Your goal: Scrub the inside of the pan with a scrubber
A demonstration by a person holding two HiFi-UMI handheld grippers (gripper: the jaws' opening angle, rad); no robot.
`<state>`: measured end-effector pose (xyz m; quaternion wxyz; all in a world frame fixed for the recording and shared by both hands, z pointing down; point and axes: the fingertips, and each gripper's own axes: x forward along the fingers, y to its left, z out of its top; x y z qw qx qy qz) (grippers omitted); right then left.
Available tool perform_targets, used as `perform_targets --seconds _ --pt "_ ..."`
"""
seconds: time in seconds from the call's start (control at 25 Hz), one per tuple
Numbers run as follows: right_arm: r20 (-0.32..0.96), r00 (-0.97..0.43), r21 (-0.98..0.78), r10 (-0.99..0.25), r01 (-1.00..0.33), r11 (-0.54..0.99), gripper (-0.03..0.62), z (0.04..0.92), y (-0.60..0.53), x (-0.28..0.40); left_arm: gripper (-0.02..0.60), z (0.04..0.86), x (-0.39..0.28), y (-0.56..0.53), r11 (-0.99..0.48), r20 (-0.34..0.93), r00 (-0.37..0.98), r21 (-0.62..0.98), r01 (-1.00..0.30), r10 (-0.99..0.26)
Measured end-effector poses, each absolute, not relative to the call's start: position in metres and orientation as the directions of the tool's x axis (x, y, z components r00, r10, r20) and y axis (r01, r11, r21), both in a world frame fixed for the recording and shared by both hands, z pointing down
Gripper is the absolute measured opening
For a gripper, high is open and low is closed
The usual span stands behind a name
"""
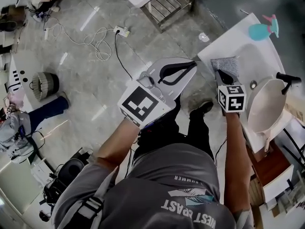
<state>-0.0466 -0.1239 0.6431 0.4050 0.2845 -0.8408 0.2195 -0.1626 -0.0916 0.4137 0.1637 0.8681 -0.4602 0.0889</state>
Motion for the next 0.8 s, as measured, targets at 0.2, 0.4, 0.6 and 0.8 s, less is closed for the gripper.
perform_targets --seconds 0.2,0.4,0.6,0.8 --pt "0.772 -0.532 -0.137 -0.348 -0.673 0.726 0.006 0.612 -0.12 -0.041 0.002 0.399 -0.155 -0.085 -0.547 0.296 0.576 0.181 -0.817 -0.762" --pt "0.736 -0.551 -0.136 -0.393 -0.689 0.712 0.006 0.579 -0.121 -0.032 0.002 0.385 -0.144 -0.084 -0.566 0.288 0.591 0.174 -0.806 -0.754" --pt "0.691 -0.567 -0.139 -0.447 -0.712 0.689 0.006 0.546 -0.122 -0.016 0.002 0.375 -0.129 -0.085 -0.588 0.292 0.606 0.158 -0.793 -0.74" --pt "0.642 -0.569 -0.153 -0.513 -0.751 0.642 0.007 0.534 -0.128 0.018 0.002 0.38 -0.102 -0.094 -0.628 0.291 0.638 0.14 -0.766 -0.713"
